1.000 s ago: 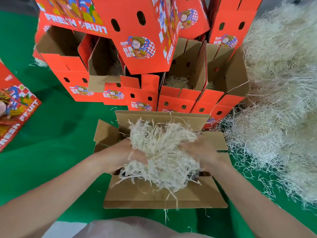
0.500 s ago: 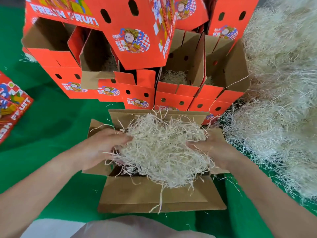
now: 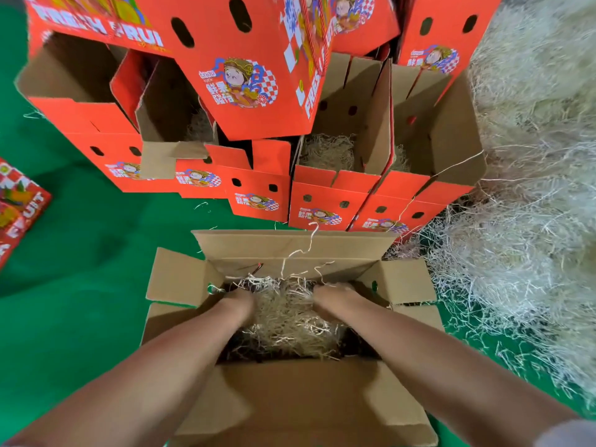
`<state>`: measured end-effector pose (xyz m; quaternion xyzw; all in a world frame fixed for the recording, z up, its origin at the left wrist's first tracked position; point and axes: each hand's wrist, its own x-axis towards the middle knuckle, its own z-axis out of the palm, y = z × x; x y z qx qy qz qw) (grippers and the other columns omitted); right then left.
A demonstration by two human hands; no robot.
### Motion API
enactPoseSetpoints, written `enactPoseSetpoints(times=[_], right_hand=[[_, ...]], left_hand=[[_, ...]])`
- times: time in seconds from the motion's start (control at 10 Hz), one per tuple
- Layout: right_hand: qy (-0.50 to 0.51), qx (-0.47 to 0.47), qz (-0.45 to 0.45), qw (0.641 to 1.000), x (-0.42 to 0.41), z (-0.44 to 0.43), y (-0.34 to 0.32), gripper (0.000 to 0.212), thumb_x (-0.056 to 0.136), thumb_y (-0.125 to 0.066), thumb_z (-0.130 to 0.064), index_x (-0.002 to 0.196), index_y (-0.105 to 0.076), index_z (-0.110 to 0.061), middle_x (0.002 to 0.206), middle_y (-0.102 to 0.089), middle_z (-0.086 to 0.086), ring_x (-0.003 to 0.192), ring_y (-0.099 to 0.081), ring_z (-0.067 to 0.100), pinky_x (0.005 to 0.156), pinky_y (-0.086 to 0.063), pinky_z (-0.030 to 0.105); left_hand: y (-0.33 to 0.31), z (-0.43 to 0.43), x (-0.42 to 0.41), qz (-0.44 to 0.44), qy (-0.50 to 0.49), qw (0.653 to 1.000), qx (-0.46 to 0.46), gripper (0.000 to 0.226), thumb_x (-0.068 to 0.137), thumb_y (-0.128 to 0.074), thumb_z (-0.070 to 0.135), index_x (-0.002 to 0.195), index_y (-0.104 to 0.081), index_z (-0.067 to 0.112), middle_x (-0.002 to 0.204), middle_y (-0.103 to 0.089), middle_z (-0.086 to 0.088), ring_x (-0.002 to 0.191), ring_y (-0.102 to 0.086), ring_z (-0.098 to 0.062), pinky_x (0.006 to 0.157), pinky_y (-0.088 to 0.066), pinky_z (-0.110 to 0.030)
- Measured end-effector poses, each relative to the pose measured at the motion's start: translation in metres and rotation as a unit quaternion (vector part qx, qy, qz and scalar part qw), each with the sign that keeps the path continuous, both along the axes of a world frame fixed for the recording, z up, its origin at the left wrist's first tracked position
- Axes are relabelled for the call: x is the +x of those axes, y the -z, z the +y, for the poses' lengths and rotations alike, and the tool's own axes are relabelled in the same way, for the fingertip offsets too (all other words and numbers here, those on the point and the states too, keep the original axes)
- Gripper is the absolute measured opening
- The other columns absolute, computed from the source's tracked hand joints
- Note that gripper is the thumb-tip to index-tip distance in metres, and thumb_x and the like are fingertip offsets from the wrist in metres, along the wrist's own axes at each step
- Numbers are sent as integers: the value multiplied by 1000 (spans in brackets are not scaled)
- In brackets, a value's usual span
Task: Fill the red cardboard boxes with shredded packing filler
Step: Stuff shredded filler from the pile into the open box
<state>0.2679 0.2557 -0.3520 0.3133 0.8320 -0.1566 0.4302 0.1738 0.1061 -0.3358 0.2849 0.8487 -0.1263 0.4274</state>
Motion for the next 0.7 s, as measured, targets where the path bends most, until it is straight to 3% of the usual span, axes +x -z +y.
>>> enactPoseSetpoints(times=[0.2, 0.3, 0.4, 0.5, 0.6, 0.7], right_hand=[[-118, 2, -27, 993, 12, 4, 16, 38, 95, -42, -20, 130, -47, -8, 136, -48, 12, 123, -46, 31, 97, -38, 40], [-110, 3, -4, 994, 10, 1, -3, 44, 93, -39, -11, 137, -35, -6, 134, -49, 18, 118, -50, 33, 92, -43, 40], [-135, 34, 84, 987, 15, -3, -46, 54, 91, -50, -30, 139, -29, -18, 124, -56, 13, 110, -55, 33, 85, -46, 41], [-101, 51, 262, 958, 32, -9, -86, 37, 91, -46, -45, 117, -52, -19, 104, -64, 5, 95, -61, 26, 81, -49, 36], [52, 20, 471, 881, 42, -20, -113, 35, 86, -56, -48, 97, -66, -17, 72, -68, -4, 66, -64, 15, 68, -51, 28], [108, 33, 558, 822, 35, -26, -125, 46, 80, -60, -53, 98, -70, -12, 56, -64, -6, 52, -61, 11, 58, -49, 23]], left_hand=[[12, 4, 3, -78, 47, 996, -14, 32, 91, -48, 9, 122, -56, 1, 128, -57, -14, 118, -54, -27, 95, -44, -32], [13, 5, 1, -80, 82, 993, -13, 29, 87, -50, 11, 113, -61, 4, 114, -63, -13, 103, -61, -26, 84, -49, -31], [-2, 5, -2, -52, 93, 994, 39, 26, 87, -52, 14, 110, -60, 6, 98, -62, -8, 86, -60, -22, 70, -46, -28], [-19, 1, 1, -9, 62, 990, 127, 35, 89, -52, 15, 121, -43, 6, 113, -59, -13, 100, -58, -24, 73, -41, -26], [-30, -4, 10, 40, 56, 982, 175, 50, 90, -53, 26, 132, -31, 8, 124, -50, -13, 112, -53, -28, 90, -42, -34], [-37, -4, 17, 89, 116, 974, 173, 52, 90, -51, 33, 135, -31, 15, 128, -47, -13, 112, -54, -32, 93, -43, -40]])
